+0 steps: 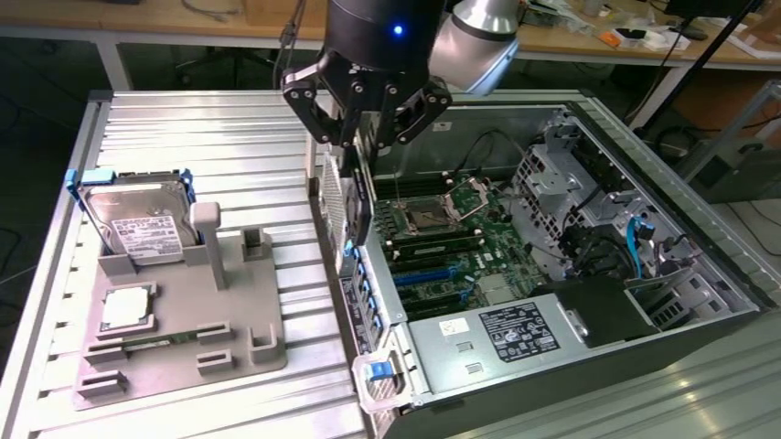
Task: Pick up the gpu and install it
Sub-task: 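Pick up the gpu and move the gpu toward the slot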
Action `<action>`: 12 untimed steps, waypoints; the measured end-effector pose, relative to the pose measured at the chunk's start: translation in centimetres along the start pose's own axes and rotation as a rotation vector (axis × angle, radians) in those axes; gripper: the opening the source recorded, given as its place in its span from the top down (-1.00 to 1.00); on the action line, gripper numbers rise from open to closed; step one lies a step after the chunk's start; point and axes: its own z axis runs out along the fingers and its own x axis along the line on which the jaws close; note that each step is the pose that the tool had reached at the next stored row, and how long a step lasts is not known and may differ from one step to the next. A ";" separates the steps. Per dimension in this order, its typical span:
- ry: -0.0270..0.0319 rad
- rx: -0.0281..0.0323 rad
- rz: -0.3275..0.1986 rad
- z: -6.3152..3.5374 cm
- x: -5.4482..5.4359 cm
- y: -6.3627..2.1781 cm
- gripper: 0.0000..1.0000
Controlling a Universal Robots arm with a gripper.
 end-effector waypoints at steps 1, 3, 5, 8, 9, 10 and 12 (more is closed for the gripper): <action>0.0020 0.0001 0.000 0.00 -0.2 0.01 0.47; 0.0059 0.0004 0.001 -0.01 -0.6 0.04 0.47; 0.0100 0.0008 0.002 -0.02 -1.0 0.07 0.47; 0.0171 0.0013 0.002 -0.03 -1.6 0.12 0.47; 0.0217 0.0017 0.003 -0.03 -1.9 0.14 0.47; 0.0251 0.0018 0.003 -0.03 -2.2 0.16 0.47; 0.0251 0.0021 0.002 -0.04 -3.1 0.23 0.47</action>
